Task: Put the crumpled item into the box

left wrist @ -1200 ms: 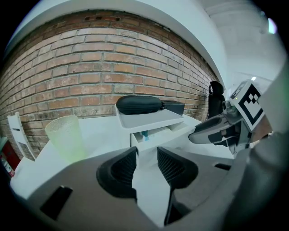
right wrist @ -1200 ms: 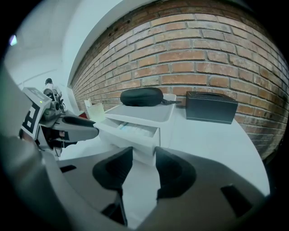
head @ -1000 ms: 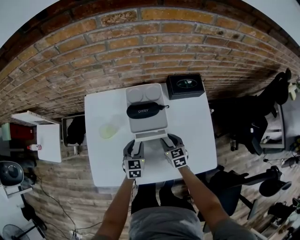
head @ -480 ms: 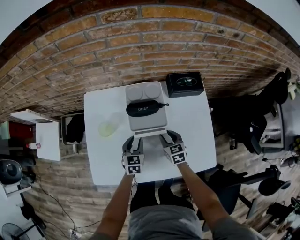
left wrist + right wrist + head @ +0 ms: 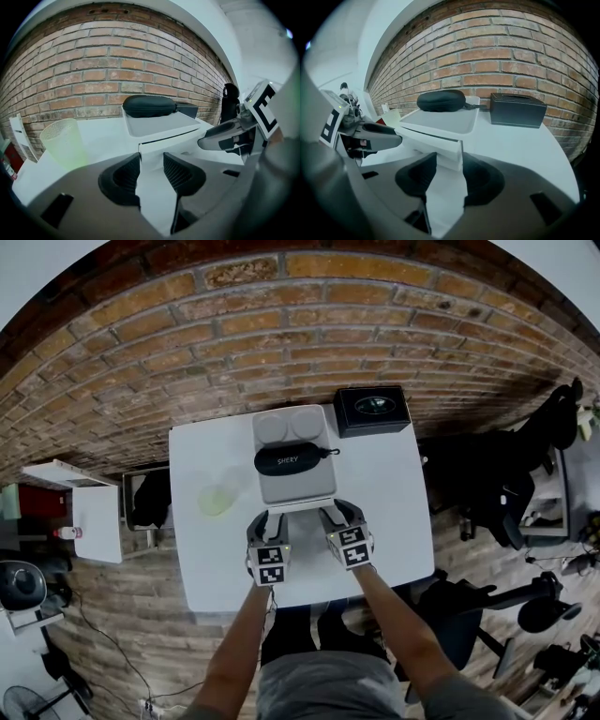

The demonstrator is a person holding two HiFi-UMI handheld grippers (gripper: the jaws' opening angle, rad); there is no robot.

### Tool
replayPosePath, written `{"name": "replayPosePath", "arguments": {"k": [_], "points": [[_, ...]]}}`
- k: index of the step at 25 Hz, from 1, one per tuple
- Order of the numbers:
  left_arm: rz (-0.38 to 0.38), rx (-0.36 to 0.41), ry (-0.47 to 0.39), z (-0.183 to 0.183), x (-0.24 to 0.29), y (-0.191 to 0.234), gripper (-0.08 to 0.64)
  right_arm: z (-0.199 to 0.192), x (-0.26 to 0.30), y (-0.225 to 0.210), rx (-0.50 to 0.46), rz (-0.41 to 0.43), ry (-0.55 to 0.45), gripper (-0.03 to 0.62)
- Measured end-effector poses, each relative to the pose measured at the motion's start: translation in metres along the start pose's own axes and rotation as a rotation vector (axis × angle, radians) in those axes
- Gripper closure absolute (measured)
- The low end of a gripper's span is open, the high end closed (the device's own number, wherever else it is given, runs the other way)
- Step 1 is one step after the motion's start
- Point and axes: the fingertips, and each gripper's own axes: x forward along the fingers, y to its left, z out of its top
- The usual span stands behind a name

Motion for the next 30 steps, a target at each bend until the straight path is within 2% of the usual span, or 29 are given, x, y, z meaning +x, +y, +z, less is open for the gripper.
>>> {"name": "replayPosePath", "arguments": {"k": [20, 30], "points": [[0.002, -0.027, -0.01, 0.003, 0.006, 0.002, 0.411, 0.006, 0.005, -0.004, 0.034, 0.026, -0.003, 0.397], [0.003, -0.037, 0.014, -0.008, 0.008, 0.004, 0.411, 0.004, 0.006, -0.005, 0.042, 0.037, 0.001, 0.396]]}}
